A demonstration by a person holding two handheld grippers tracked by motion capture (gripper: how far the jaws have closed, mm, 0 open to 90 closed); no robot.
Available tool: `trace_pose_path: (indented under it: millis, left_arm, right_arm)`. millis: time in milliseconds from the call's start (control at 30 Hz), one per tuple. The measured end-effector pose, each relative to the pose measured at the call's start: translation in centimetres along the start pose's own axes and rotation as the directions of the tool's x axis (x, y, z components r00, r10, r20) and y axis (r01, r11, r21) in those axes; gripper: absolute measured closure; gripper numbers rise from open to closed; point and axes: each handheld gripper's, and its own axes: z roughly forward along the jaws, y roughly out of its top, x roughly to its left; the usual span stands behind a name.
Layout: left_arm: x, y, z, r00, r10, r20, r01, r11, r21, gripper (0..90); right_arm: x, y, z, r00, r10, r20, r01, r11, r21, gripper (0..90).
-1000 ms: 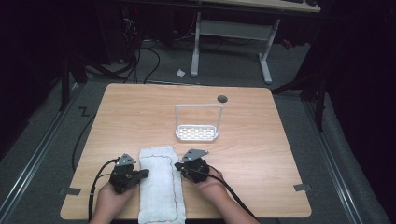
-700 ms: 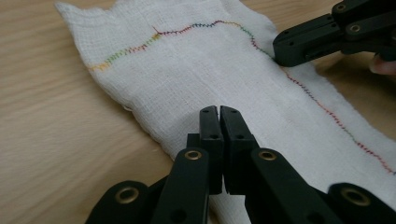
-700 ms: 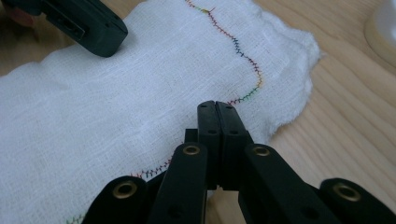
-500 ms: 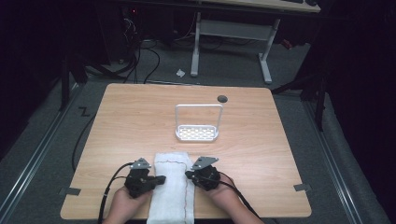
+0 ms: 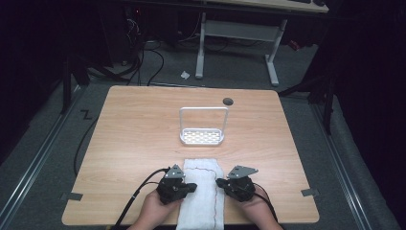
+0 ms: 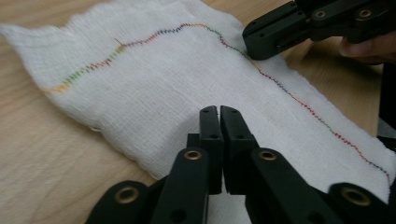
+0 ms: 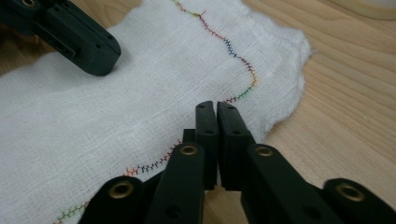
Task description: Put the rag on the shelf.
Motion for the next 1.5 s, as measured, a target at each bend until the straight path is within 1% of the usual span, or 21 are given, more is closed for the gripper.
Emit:
trace_pose_path:
  millis: [33,133,200,267,333,367,433,567,833,933,967,1033,1100,1167,1200,1233,1267,1300,1400,1467,1500]
  left_arm:
    - [0.4,-0.2,-0.8,0.9992,-0.014,-0.037,0.012,0.9992,-0.039,83.4]
    - [1.1,-0.2,-1.5,0.9976,-0.051,-0.047,0.047,0.9961,-0.074,82.5]
    - [2.1,-0.7,-2.0,0.9936,-0.091,-0.067,0.084,0.9919,-0.095,77.7]
    - [2.5,-1.1,-2.1,0.9917,-0.113,-0.061,0.106,0.9884,-0.108,77.0]
    - [2.5,-1.1,-2.1,0.9912,-0.118,-0.06,0.111,0.9877,-0.111,77.2]
    - [2.2,-1.1,-2.0,0.9933,-0.092,-0.07,0.083,0.9899,-0.115,77.9]
    - [2.1,-1.2,-1.9,0.9937,-0.083,-0.075,0.075,0.9914,-0.108,78.6]
    - [1.6,-1.1,-1.5,0.9945,-0.043,-0.095,0.036,0.9966,-0.074,78.5]
    - [1.8,-1.1,-1.4,0.9946,-0.054,-0.089,0.048,0.9966,-0.067,78.5]
    - [1.8,-1.1,-1.4,0.9945,-0.055,-0.089,0.049,0.9963,-0.071,78.2]
    - [1.8,-1.1,-1.6,0.9948,-0.055,-0.085,0.048,0.9958,-0.078,75.2]
    - [2.5,-0.8,-2.2,0.9917,-0.092,-0.09,0.08,0.9893,-0.122,71.2]
    - [2.8,-0.6,-2.4,0.989,-0.096,-0.112,0.081,0.9878,-0.133,66.3]
    - [3.6,-0.2,-2.4,0.98,-0.127,-0.153,0.105,0.984,-0.143,61.0]
    - [4.4,0.1,-2.2,0.9706,-0.164,-0.176,0.139,0.9794,-0.146,58.8]
    - [4.4,0.1,-2.2,0.9706,-0.164,-0.176,0.139,0.9794,-0.146,57.7]
    - [4.8,0.3,-2.0,0.9652,-0.177,-0.193,0.148,0.9772,-0.152,57.7]
    - [5.2,0.4,-1.8,0.9597,-0.192,-0.206,0.16,0.9741,-0.16,56.1]
    - [5.9,0.7,-1.3,0.9499,-0.23,-0.211,0.2,0.9672,-0.157,54.7]
    - [6.1,1.0,-1.1,0.9506,-0.236,-0.202,0.205,0.9654,-0.161,54.8]
    - [6.1,1.1,-0.9,0.9537,-0.234,-0.189,0.209,0.9673,-0.144,55.7]
  right_arm:
    - [-0.3,0.0,-0.2,0.9997,0.025,-0.006,-0.025,0.9995,-0.021,81.7]
    - [-1.2,0.1,-0.4,0.9972,0.072,0.02,-0.071,0.9961,-0.052,79.1]
    - [-2.4,0.6,0.0,0.9887,0.137,0.061,-0.132,0.9878,-0.083,72.9]
    - [-2.9,0.9,0.5,0.9845,0.161,0.07,-0.155,0.9848,-0.078,73.0]
    - [-3.2,1.1,1.2,0.9848,0.159,0.07,-0.154,0.9859,-0.065,73.5]
    - [-3.2,1.2,1.4,0.9847,0.16,0.067,-0.157,0.9861,-0.055,73.5]
    - [-3.1,1.3,1.8,0.9864,0.144,0.079,-0.141,0.9889,-0.049,75.4]
    - [-2.9,1.7,1.9,0.9872,0.12,0.105,-0.117,0.9925,-0.037,88.8]
    - [-2.5,3.1,1.1,0.9874,0.09,0.13,-0.081,0.9938,-0.077,89.4]
    - [-2.9,3.7,2.0,0.986,0.095,0.137,-0.086,0.994,-0.067,89.3]
    - [-3.3,3.8,2.9,0.9857,0.101,0.135,-0.097,0.9945,-0.041,89.1]
    - [-3.6,3.7,3.5,0.9838,0.129,0.124,-0.126,0.9915,-0.032,88.7]
    - [-3.8,3.7,3.7,0.9833,0.145,0.11,-0.141,0.9893,-0.038,86.0]
    - [-4.0,3.8,3.8,0.9837,0.152,0.095,-0.149,0.9879,-0.044,83.2]
    - [-4.0,3.8,3.9,0.9842,0.152,0.091,-0.149,0.9879,-0.045,80.5]
    - [-4.1,3.9,3.9,0.9838,0.157,0.086,-0.154,0.987,-0.047,76.3]
    - [-4.1,3.9,3.9,0.9838,0.157,0.086,-0.154,0.987,-0.047,76.3]
    - [-4.1,3.9,4.0,0.9826,0.168,0.079,-0.165,0.9851,-0.05,70.6]
    - [-4.0,4.1,4.6,0.984,0.173,0.044,-0.171,0.9845,-0.04,62.3]
    - [-3.9,4.2,4.8,0.9858,0.161,0.047,-0.16,0.9867,-0.031,61.3]
    - [-3.7,4.2,4.9,0.987,0.151,0.055,-0.149,0.9884,-0.026,60.3]
